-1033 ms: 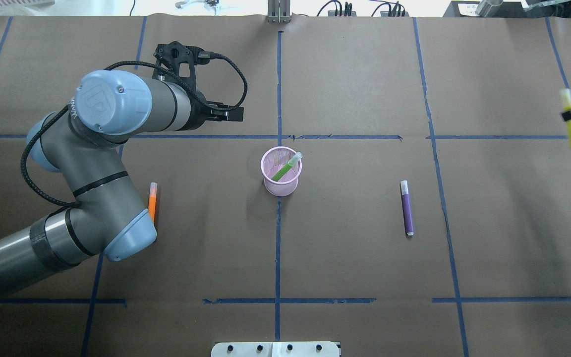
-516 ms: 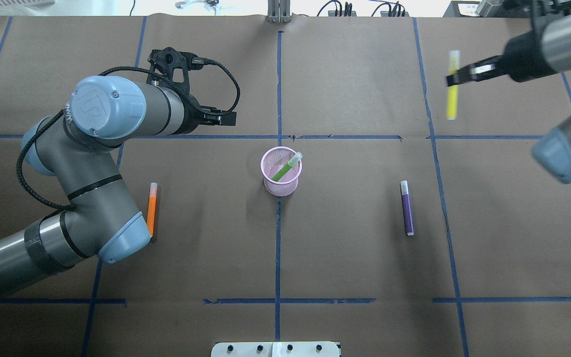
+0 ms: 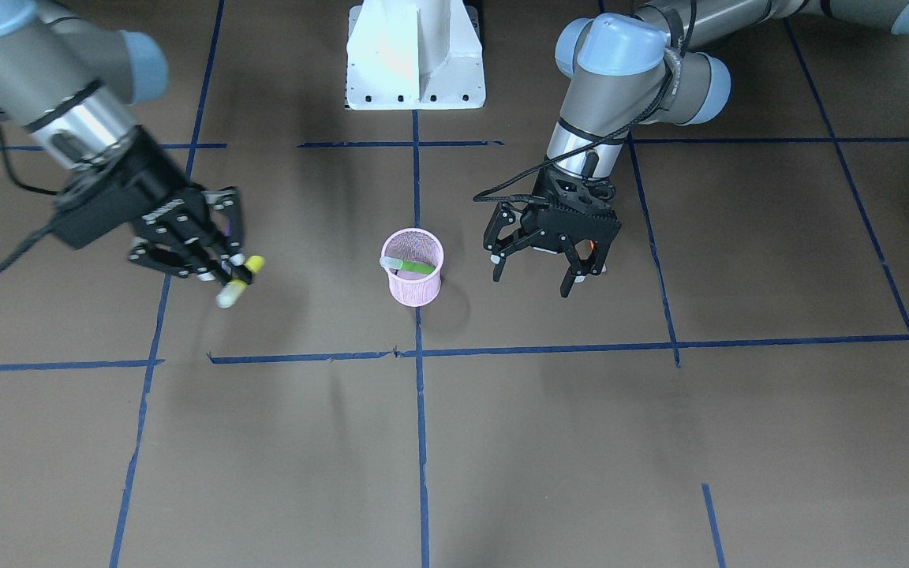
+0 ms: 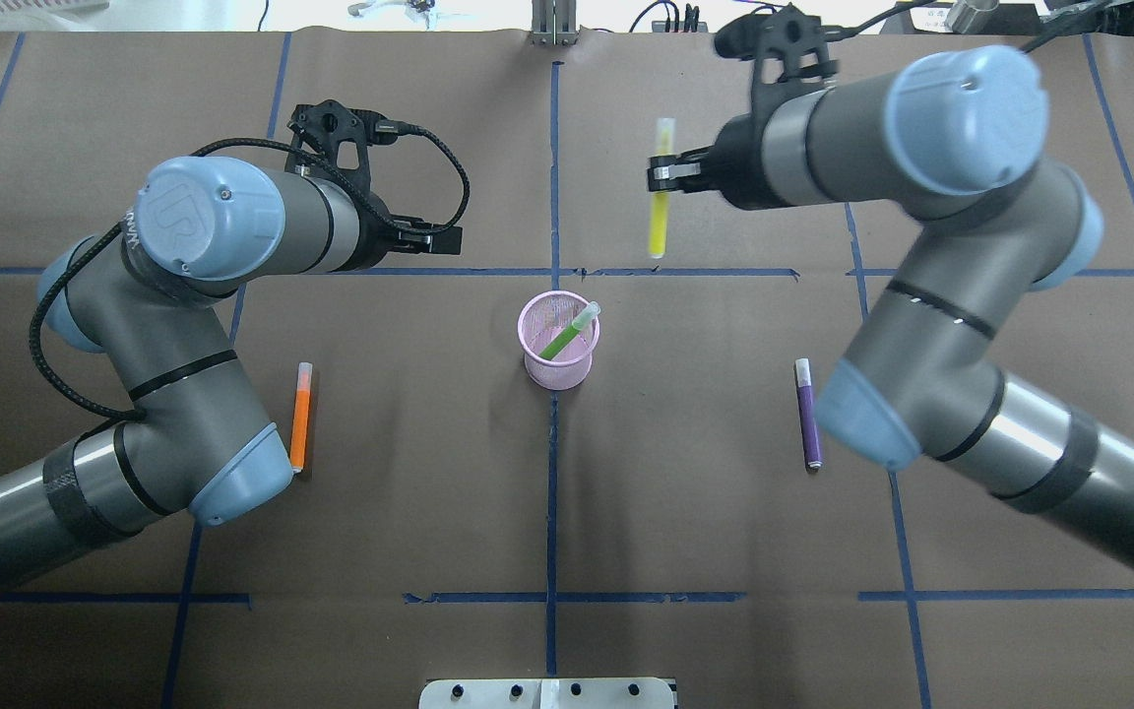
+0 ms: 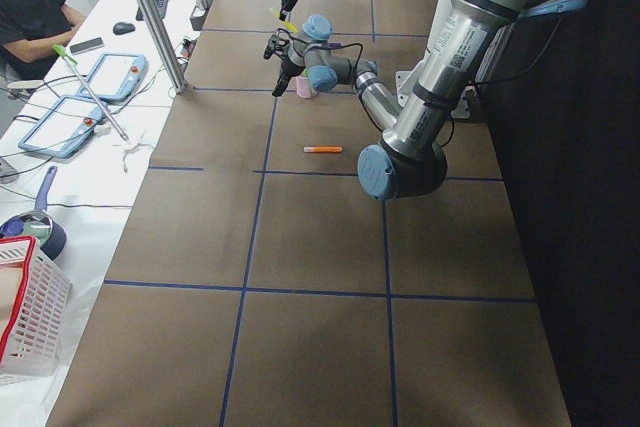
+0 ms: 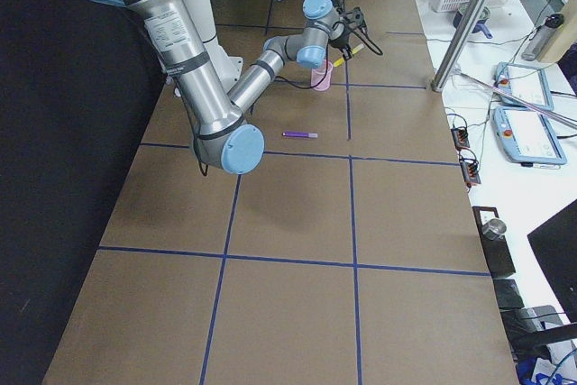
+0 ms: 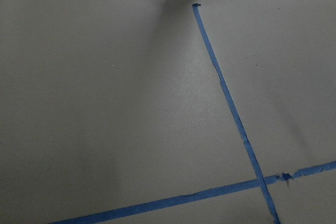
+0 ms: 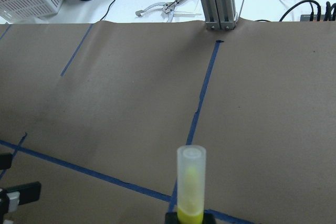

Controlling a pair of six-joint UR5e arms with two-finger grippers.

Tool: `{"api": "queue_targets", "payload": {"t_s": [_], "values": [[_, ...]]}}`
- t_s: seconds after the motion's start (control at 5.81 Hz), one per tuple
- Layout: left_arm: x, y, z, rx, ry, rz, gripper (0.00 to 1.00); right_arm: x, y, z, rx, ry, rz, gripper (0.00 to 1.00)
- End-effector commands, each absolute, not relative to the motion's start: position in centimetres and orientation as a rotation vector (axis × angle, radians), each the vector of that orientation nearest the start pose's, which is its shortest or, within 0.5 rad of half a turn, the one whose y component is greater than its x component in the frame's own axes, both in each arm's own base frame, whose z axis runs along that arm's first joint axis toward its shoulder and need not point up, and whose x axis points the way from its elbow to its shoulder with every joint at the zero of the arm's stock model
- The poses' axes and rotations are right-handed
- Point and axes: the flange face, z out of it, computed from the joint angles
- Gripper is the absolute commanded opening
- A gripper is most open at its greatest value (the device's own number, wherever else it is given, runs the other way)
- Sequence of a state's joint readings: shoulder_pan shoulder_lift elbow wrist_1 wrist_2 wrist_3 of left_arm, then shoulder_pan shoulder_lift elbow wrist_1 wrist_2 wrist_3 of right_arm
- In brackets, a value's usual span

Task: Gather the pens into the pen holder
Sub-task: 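Carry the yellow highlighter with the right gripper over the cup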

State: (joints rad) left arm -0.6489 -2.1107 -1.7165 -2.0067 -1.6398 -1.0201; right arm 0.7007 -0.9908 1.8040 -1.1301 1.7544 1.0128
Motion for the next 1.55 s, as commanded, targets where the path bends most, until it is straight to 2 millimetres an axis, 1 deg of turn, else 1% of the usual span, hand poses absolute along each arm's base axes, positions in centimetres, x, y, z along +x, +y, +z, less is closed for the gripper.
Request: {"api": "queue_targets", "payload": {"t_s": [0.0,0.17,0.52,0.69,0.86,1.03,1.2,1.38], "values": [[44.3,-49.5,24.4,0.58,0.958,-0.049,1.0,-47.0,-47.7,13.1,0.641,-1.021,0.025,0.0],[44.3,-49.5,24.4,0.584,0.963,-0.049,1.0,-50.0,-47.6,12.5,0.646,-1.002,0.021,0.0],[44.3,-49.5,24.4,0.584,0.963,-0.049,1.0,-53.3,-45.0,13.1,0.658,-0.978,0.019,0.0],[44.2,-49.5,24.4,0.584,0.962,-0.05,1.0,-54.2,-44.1,13.8,0.646,-0.972,0.002,0.02],[44.2,-49.5,24.4,0.584,0.962,-0.05,1.0,-55.3,-42.8,15.1,0.627,-0.962,-0.022,0.02],[44.3,-49.4,24.3,0.582,0.965,-0.053,1.0,-55.6,-42.3,15.4,0.621,-0.959,-0.029,0.02],[44.2,-49.5,24.4,0.581,0.964,-0.056,1.0,-55.8,-42.3,15.9,0.616,-0.951,-0.031,0.21],[44.6,-49.5,26.0,0.558,0.941,-0.058,1.0,-55.8,-42.3,16.1,0.614,-0.947,-0.032,0.9]]}}
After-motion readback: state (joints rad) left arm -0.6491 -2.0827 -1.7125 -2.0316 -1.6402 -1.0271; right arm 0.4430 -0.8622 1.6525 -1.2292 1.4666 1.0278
